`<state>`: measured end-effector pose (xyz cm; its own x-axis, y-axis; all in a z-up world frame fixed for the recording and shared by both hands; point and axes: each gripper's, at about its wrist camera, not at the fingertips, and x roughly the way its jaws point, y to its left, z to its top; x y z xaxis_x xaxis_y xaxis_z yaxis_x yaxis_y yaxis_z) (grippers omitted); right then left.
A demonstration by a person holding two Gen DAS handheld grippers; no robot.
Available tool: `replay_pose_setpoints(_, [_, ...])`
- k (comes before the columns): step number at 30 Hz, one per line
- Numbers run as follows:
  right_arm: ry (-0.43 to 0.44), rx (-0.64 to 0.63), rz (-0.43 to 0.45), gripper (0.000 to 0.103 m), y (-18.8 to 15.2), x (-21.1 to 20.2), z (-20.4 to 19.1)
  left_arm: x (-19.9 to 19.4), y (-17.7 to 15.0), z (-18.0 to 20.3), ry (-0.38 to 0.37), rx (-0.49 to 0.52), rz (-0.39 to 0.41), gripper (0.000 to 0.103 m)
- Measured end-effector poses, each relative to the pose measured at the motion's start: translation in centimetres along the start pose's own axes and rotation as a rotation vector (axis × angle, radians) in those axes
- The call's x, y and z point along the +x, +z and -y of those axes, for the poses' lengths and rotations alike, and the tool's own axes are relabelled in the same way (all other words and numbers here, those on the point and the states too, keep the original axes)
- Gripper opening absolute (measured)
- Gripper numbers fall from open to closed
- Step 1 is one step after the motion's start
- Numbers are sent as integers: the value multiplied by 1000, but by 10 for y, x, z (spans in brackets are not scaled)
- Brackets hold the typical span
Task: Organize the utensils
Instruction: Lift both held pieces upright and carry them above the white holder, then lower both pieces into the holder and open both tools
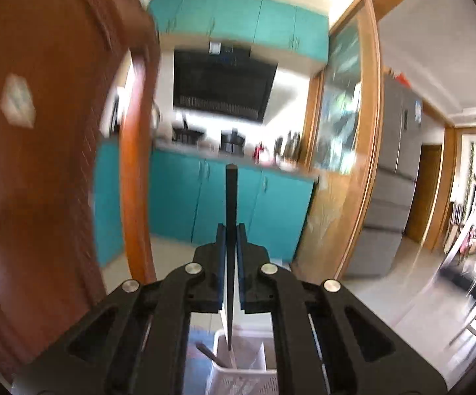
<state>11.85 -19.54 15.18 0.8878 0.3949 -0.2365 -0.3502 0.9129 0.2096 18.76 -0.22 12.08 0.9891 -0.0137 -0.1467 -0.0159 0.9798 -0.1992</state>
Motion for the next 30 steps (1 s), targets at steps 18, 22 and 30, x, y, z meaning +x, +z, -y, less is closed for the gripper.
replay_pose_setpoints(18, [-110, -3, -32, 7, -56, 69, 10, 20, -41, -10, -19, 42, -178, 30])
replay_pose_setpoints(22, [-118, 4, -38, 9, -57, 65, 12, 0, -47, -21, -18, 12, -190, 30])
replay_pose_setpoints(30, [-65, -29, 19, 34, -47, 15, -3, -7, -109, -37, 39, 65, -350, 30])
